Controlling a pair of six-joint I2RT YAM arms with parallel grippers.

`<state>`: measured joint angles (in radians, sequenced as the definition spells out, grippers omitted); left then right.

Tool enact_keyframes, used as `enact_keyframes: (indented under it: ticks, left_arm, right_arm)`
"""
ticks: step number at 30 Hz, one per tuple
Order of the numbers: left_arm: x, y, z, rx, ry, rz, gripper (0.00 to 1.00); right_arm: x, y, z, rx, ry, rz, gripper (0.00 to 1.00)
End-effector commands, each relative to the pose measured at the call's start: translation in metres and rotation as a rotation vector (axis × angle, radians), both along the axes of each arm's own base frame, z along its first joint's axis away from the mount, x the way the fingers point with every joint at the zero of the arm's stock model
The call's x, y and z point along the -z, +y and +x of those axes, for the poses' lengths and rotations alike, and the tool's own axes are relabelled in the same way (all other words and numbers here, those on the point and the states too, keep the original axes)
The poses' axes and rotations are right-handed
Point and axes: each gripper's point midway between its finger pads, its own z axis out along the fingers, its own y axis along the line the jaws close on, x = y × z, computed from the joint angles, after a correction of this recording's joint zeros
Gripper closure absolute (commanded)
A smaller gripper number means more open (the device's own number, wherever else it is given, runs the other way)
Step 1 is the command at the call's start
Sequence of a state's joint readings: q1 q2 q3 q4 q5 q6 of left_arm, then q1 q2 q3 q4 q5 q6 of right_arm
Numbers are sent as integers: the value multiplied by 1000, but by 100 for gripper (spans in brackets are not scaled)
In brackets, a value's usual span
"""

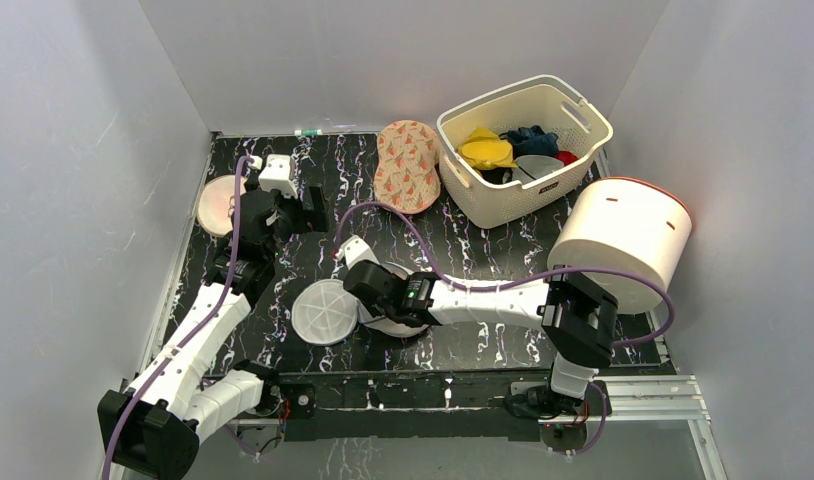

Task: Unzip the laundry bag and remove the bra
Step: Pick up the bra from the laundry bag.

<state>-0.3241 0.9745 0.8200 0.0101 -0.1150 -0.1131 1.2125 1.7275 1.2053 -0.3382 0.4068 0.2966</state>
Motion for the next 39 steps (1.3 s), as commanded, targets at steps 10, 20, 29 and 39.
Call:
enact_keyframes:
  ticks: [10,20,29,39]
  left_arm:
    - [-7,-4,0,16,-22,-11,2]
    - [-6,-5,0,17,-19,-10,2]
    - [-5,-6,0,21,-17,-11,2]
    - [-5,-7,0,25,-16,-14,2]
  right_arm:
    - [-9,16,13,25,-41,29,89]
    - [-87,18,10,6,-88,199,100]
    - [-178,-1,7,26,-189,408,100]
    - [-268,-22,9,35,-293,660,100]
